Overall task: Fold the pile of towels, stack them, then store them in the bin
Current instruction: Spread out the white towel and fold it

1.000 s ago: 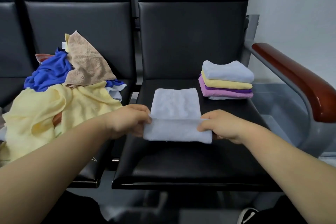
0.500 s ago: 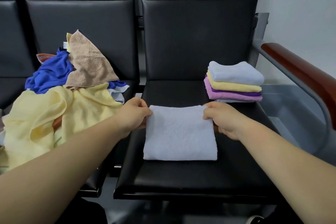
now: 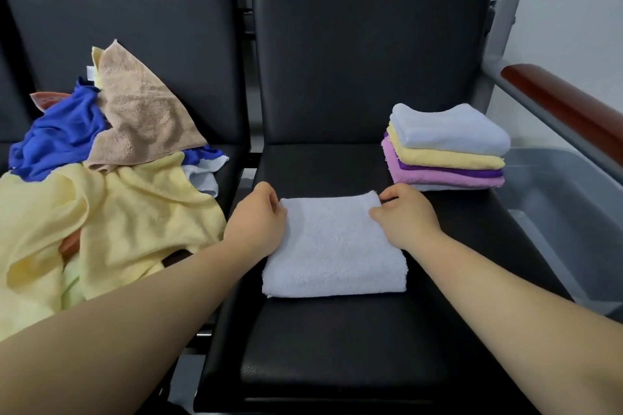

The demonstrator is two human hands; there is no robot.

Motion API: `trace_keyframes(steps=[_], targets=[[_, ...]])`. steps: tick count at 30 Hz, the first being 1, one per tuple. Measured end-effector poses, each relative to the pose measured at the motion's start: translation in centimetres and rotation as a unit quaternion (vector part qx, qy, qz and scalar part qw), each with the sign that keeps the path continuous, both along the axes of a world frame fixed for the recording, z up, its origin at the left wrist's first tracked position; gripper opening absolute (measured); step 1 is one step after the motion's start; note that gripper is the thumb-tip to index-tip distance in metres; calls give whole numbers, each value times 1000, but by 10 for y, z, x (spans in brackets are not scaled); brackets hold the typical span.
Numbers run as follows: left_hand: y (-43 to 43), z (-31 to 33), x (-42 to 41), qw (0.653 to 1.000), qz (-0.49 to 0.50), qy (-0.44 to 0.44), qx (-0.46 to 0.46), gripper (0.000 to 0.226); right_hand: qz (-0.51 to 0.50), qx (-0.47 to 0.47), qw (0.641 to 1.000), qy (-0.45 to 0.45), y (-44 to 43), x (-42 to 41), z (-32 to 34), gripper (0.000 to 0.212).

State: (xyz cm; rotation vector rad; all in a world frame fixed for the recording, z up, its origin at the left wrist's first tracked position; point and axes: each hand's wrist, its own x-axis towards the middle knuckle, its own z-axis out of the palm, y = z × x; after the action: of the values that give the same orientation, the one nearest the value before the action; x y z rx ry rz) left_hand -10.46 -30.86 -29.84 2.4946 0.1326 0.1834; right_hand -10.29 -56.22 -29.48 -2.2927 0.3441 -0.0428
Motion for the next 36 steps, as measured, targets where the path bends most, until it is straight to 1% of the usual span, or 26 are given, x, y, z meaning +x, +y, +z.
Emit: trace_keyframes(steps=[2,3,5,6,8,11,13,15,18,19,22,24,26,29,33,36], targets=[[0,-2,0,999,-4,0,42,19,15,-56,998,18,-1,2,2,17],[1,-1,0,998,-1,11,57,20,26,-95,994,44,-2,2,6,21],[3,3,1,995,6,59,77,25,51,-171,976,124,-4,0,14,39],[3,6,2,992,5,91,86,28,60,-187,967,160,-4,-3,20,44],[1,10,0,983,-10,153,103,31,76,-168,960,210,0,-10,31,45],[-7,13,-2,971,-13,223,86,25,103,-148,955,235,9,-21,34,33],[-12,17,-4,970,4,239,52,19,101,-131,962,218,12,-25,31,24],[-14,20,-8,975,23,221,-9,12,94,-103,973,182,12,-28,28,19],[-19,28,-17,982,30,135,-127,19,69,-11,991,115,9,-30,33,21],[-23,32,-20,983,28,103,-150,21,61,12,994,94,8,-31,37,24],[-39,51,-22,985,21,14,-171,26,36,40,998,21,-2,-30,55,34],[-53,71,-13,982,9,-27,-185,25,23,50,998,-29,-14,-25,73,32],[-74,93,5,980,-3,-47,-193,22,7,51,997,-63,-34,-15,93,26],[-111,121,40,978,-37,-66,-196,21,-28,18,995,-94,-67,8,120,19],[-161,141,94,969,-81,-85,-219,19,-67,9,987,-144,-115,54,143,22],[-194,145,137,962,-88,-95,-239,19,-86,2,984,-155,-143,91,153,31]])
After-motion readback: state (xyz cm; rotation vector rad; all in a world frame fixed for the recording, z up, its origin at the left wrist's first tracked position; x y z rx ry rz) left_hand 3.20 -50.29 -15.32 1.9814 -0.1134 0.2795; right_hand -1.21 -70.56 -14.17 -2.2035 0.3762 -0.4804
